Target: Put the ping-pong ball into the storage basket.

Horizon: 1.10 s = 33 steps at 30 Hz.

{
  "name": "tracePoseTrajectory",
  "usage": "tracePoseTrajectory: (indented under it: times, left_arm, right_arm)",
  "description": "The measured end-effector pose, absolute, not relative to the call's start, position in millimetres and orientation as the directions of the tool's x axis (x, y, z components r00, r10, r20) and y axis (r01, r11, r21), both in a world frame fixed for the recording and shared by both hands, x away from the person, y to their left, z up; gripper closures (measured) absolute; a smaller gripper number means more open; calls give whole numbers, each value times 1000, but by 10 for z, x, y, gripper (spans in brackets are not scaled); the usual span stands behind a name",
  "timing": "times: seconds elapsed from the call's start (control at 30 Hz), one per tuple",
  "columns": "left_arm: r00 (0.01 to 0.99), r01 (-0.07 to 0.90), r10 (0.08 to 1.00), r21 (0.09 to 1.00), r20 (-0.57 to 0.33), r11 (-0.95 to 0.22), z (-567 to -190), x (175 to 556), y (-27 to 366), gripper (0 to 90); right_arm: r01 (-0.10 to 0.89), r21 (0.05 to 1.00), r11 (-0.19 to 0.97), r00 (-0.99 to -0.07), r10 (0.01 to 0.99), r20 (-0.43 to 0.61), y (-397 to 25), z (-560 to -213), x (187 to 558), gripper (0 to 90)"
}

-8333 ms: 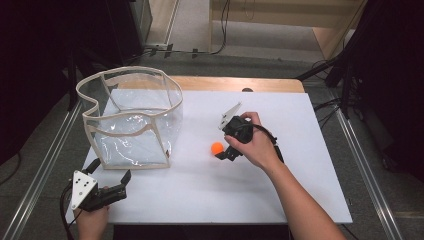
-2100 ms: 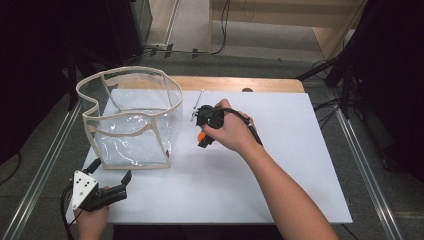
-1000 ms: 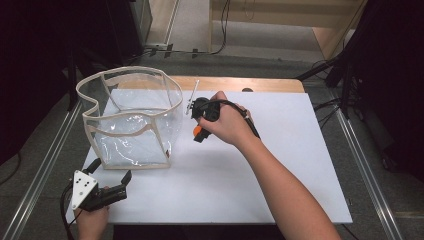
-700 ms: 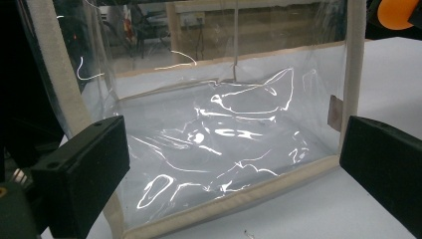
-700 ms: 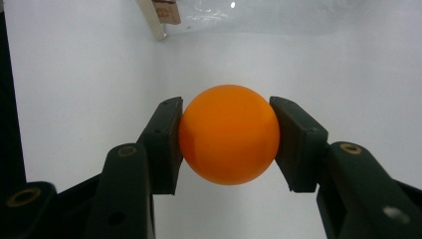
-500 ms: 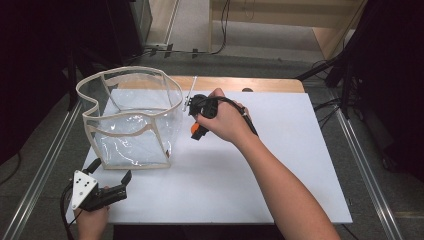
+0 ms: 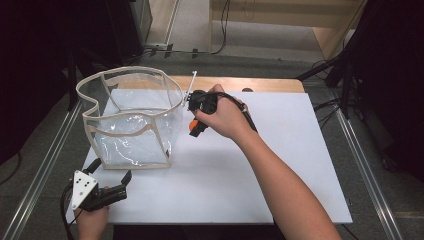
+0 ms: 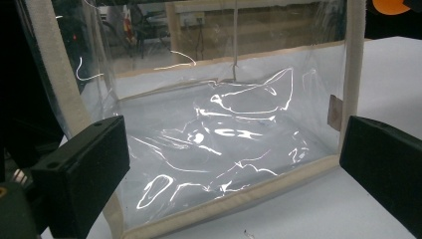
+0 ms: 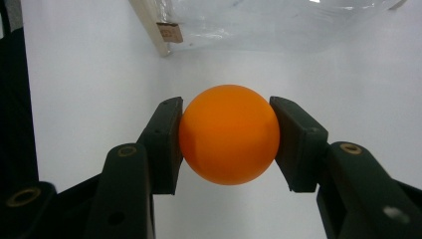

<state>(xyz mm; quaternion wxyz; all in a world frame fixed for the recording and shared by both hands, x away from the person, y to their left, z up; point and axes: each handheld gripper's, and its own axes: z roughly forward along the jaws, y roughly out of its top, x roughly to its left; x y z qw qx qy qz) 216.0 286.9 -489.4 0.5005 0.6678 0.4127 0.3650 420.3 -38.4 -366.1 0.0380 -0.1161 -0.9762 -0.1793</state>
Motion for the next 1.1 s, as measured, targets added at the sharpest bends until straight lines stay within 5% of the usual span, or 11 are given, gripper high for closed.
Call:
tracePoseTrajectory:
  times: [1.1]
  left_arm:
    - [395, 185, 916, 970, 75, -160, -4894, 2160, 2871, 0]
  right_arm:
    - [231, 333, 914, -973, 208, 104, -348, -3383, 4260, 481]
